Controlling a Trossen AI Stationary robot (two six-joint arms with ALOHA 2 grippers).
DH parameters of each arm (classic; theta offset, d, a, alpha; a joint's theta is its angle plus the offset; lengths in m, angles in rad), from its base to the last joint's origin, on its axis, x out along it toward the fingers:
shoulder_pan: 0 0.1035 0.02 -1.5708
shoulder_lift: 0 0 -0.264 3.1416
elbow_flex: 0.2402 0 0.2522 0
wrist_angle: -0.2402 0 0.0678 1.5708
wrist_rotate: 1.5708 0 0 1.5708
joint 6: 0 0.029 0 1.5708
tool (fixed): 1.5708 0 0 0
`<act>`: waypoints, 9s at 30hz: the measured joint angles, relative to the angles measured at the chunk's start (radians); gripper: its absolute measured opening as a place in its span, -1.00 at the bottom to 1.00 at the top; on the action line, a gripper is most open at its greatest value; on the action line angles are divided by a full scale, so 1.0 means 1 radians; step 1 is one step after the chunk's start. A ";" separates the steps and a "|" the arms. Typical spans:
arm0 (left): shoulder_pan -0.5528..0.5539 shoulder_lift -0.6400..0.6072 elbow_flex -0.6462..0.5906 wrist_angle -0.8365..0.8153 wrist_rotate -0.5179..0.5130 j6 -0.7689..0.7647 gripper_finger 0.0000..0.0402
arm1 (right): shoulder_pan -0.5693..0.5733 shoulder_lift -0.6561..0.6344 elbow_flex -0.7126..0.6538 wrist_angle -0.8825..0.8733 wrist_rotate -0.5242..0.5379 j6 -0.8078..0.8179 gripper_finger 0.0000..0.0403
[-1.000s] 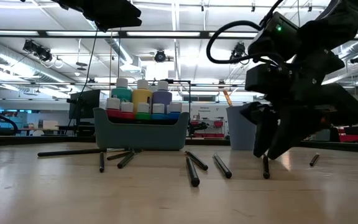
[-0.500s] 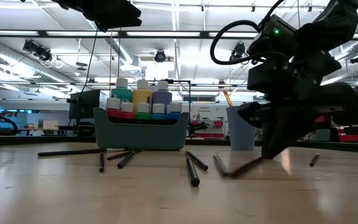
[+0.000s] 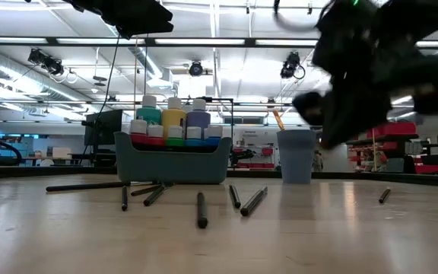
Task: Pick & Place Paint Supplies
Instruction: Put the orange paint brush into the blue cup, then put the silver paint brush into the blue cup
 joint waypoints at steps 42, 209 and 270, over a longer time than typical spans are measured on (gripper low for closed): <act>0.000 0.000 0.000 0.000 -0.004 0.054 0.05 | -0.024 -0.551 0.031 -0.351 1.337 -1.203 -1.00; 0.000 0.000 0.000 -0.024 -0.003 0.000 0.05 | -0.020 0.405 0.031 0.528 0.087 0.143 -0.49; 0.000 0.000 0.000 -0.035 0.000 -0.026 0.05 | 0.165 0.449 0.260 0.189 0.596 0.576 -0.53</act>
